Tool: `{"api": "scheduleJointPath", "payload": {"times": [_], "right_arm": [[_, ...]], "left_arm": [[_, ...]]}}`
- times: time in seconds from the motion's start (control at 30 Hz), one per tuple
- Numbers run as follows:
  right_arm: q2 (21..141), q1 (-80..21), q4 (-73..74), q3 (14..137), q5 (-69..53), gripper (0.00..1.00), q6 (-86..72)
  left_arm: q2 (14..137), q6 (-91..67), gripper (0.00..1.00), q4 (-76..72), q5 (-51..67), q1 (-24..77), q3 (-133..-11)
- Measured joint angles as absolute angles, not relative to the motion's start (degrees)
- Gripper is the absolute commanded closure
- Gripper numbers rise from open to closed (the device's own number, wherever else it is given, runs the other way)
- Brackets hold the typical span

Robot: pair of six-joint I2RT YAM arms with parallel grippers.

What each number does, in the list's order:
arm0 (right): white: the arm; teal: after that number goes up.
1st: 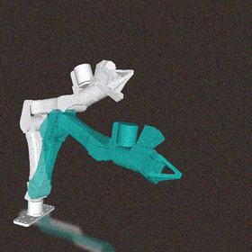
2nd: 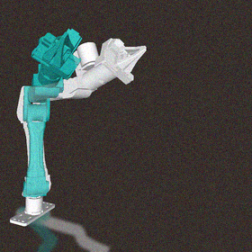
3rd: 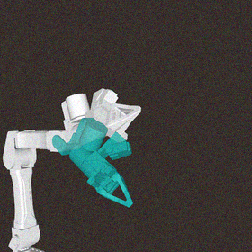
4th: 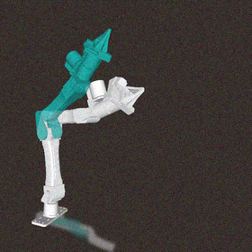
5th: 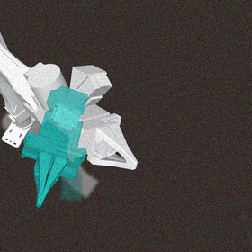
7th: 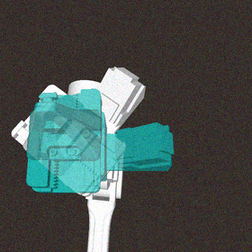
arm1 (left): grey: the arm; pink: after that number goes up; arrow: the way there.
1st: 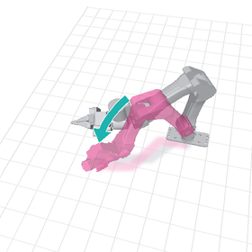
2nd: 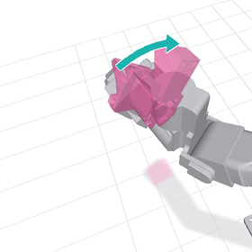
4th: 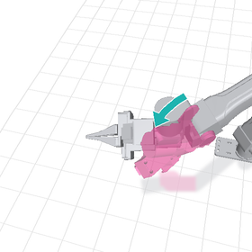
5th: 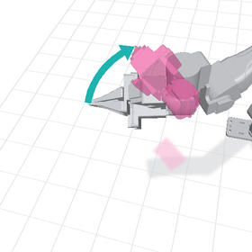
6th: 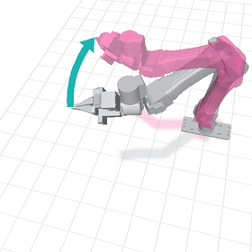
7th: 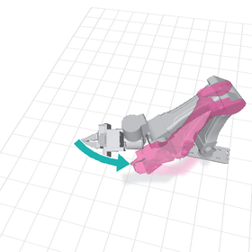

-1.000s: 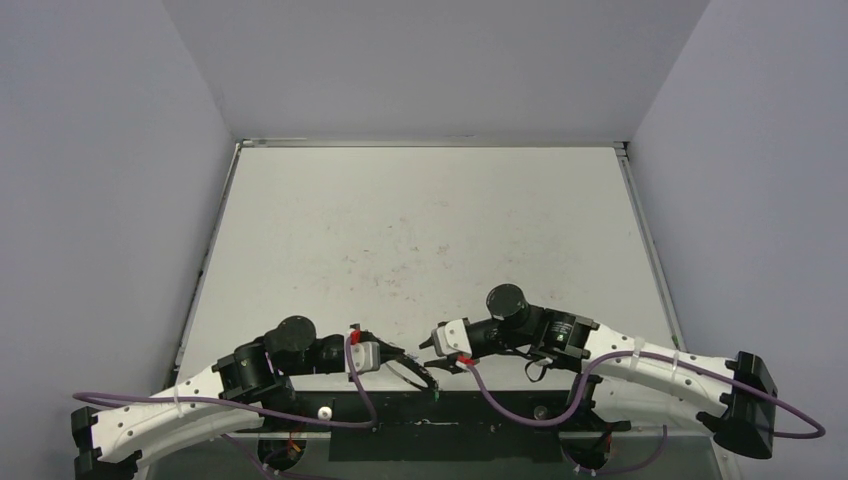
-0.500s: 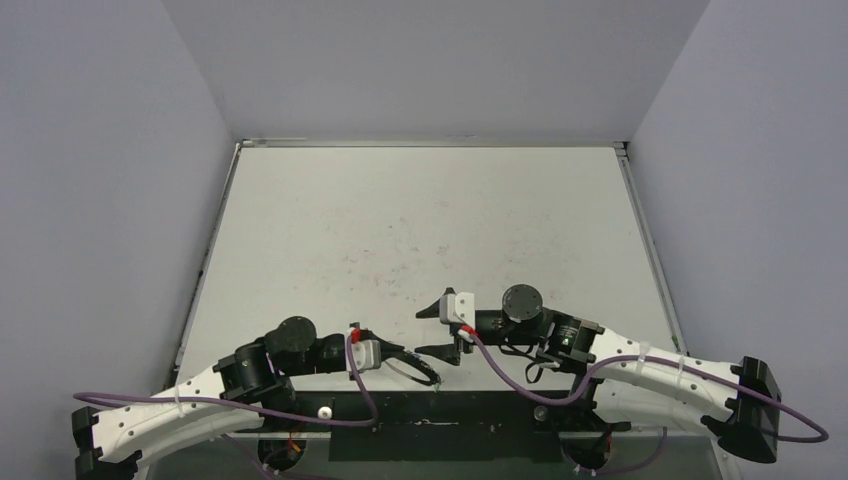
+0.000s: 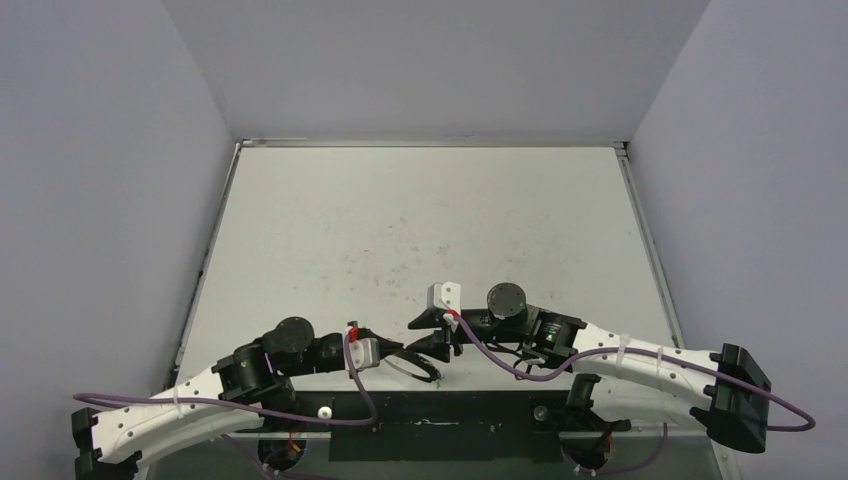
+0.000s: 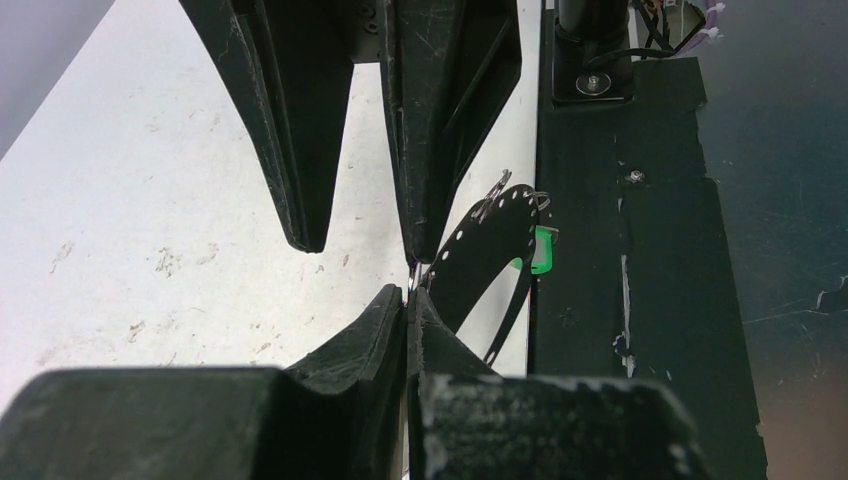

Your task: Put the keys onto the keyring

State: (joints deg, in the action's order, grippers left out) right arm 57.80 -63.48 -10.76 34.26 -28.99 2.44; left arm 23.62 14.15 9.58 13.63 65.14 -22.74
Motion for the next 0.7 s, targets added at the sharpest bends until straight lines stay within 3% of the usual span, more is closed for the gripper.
{"api": "scheduleJointPath", "payload": {"times": [0.3,0.5,0.6,0.7], "right_arm": [[59.0,-63.5,-12.0,34.0,-30.6,0.63,2.2],[59.8,-63.5,-12.0,34.0,-31.9,0.77,2.6],[60.1,-63.5,-12.0,34.0,-32.4,0.76,3.0],[60.5,-63.5,-11.7,34.0,-32.5,0.66,3.7]], "left_arm": [[23.6,14.2,1.00,9.7,13.3,65.1,-22.7],[23.7,14.2,1.00,9.7,13.2,65.1,-22.4],[23.7,14.2,1.00,9.7,13.2,65.1,-22.4],[23.7,14.2,1.00,9.9,13.2,65.1,-22.4]]}}
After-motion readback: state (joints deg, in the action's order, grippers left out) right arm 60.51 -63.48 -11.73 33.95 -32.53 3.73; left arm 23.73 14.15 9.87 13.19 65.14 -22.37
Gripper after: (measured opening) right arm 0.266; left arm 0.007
